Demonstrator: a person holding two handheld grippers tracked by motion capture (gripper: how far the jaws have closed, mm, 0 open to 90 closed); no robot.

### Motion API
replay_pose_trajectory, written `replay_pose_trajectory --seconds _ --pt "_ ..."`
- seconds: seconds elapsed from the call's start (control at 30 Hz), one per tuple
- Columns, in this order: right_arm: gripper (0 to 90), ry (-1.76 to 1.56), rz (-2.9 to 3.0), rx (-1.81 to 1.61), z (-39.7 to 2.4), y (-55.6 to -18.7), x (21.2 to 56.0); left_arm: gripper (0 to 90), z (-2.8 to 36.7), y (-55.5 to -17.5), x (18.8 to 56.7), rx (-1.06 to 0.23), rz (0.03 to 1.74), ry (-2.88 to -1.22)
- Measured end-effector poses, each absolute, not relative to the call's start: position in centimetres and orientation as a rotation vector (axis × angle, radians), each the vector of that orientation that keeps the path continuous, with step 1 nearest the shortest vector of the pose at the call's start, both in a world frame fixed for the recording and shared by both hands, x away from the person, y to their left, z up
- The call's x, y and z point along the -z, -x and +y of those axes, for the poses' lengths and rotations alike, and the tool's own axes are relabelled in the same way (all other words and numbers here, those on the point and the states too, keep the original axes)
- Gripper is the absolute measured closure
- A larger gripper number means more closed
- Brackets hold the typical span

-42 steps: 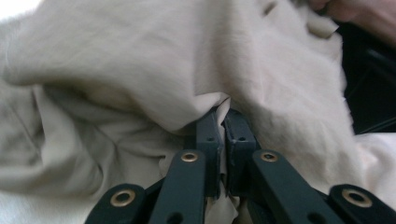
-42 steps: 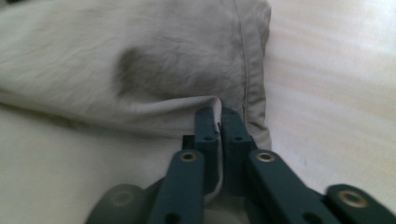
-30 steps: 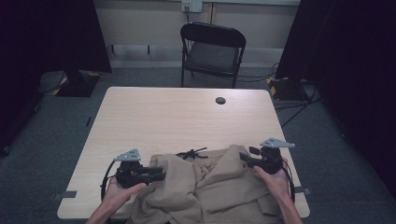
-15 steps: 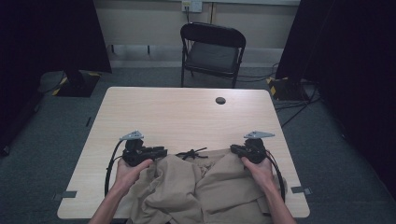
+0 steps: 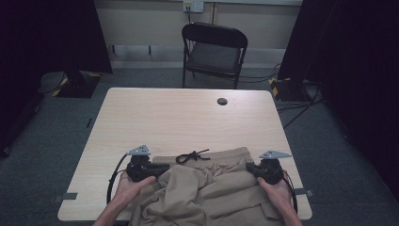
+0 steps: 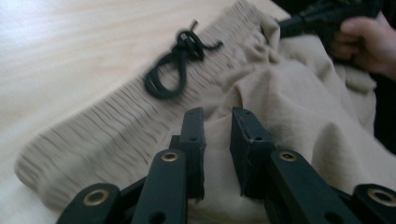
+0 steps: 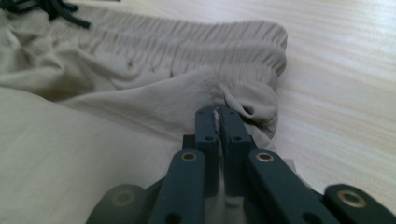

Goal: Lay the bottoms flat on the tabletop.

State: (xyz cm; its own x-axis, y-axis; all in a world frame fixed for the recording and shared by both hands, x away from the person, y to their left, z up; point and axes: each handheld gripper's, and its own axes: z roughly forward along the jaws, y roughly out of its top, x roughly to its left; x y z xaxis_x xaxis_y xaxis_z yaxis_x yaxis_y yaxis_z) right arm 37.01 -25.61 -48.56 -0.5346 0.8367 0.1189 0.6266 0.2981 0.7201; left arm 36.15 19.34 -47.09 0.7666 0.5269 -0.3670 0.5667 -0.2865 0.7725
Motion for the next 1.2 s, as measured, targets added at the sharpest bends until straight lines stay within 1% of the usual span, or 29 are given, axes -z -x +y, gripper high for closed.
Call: replay_pose_trajectory --seconds 0.07,0.13,0.17,0.23,0.3,0.33,0.43,0.53,0.67,0.73,0.8,0.87,0.93,1.0,1.07,1.13,1.2 --pt "85.3 -1.333 2.296 -1.068 -25.5 -37.1 48.5 74.9 19.4 -35.4 47.3 0.07 0.816 -1.974" --pt "76.1 -1.32 2.299 -1.066 -25.3 -37.2 48.1 74.9 19.6 -35.0 47.8 0.084 0.818 -1.988" --pt "72.7 -1.315 2.3 -1.078 -25.2 -37.2 47.9 74.9 19.6 -34.7 48.2 0.098 0.827 -1.997" --pt "66.4 -1.288 2.286 -1.099 -24.9 -37.4 47.1 74.9 19.7 -34.6 48.8 0.083 0.833 -2.039" --pt "62.5 -1.285 2.27 -1.124 -24.8 -37.7 46.4 73.9 19.7 -34.6 48.8 0.1 0.847 -2.028" --pt "60.4 -1.283 2.263 -1.139 -24.8 -37.9 46.0 71.8 19.8 -34.7 48.7 0.095 0.85 -2.027" --pt "58.3 -1.277 2.212 -1.193 -24.9 -38.7 44.9 67.4 20.3 -34.9 48.2 0.083 0.868 -1.988" --pt "59.0 -1.304 2.161 -1.222 -25.3 -40.0 44.2 66.6 21.4 -35.3 47.3 0.065 0.893 -1.924" --pt "59.5 -1.35 2.151 -1.164 -25.7 -42.2 44.6 68.1 23.2 -36.3 46.6 0.015 0.959 -1.873" --pt "56.5 -1.379 2.176 -1.147 -25.9 -42.9 45.4 68.0 24.1 -36.8 46.9 -0.001 1.019 -1.849" --pt "50.0 -1.407 2.209 -1.109 -25.8 -43.2 46.3 63.3 24.7 -36.8 47.5 0.004 1.065 -1.827" --pt "46.3 -1.396 2.234 -1.082 -25.4 -43.0 46.9 51.0 24.9 -36.7 48.0 0.003 1.102 -1.832" --pt "43.7 -1.408 2.243 -1.044 -25.4 -42.6 47.6 48.2 24.8 -36.5 48.3 0.001 1.107 -1.857" --pt "41.9 -1.424 2.236 -1.05 -25.6 -42.4 48.1 41.2 24.4 -36.5 48.8 0.013 1.122 -1.883" --pt "41.0 -1.435 2.237 -1.05 -25.8 -41.9 48.6 38.9 23.9 -36.4 49.2 0.019 1.131 -1.899" --pt "41.4 -1.435 2.244 -1.05 -25.8 -41.6 48.8 36.4 23.5 -36.4 49.3 -0.006 1.135 -1.927" --pt "42.1 -1.424 2.229 -1.068 -25.9 -41.4 49.0 36.6 23.3 -36.5 49.5 -0.011 1.139 -1.913"
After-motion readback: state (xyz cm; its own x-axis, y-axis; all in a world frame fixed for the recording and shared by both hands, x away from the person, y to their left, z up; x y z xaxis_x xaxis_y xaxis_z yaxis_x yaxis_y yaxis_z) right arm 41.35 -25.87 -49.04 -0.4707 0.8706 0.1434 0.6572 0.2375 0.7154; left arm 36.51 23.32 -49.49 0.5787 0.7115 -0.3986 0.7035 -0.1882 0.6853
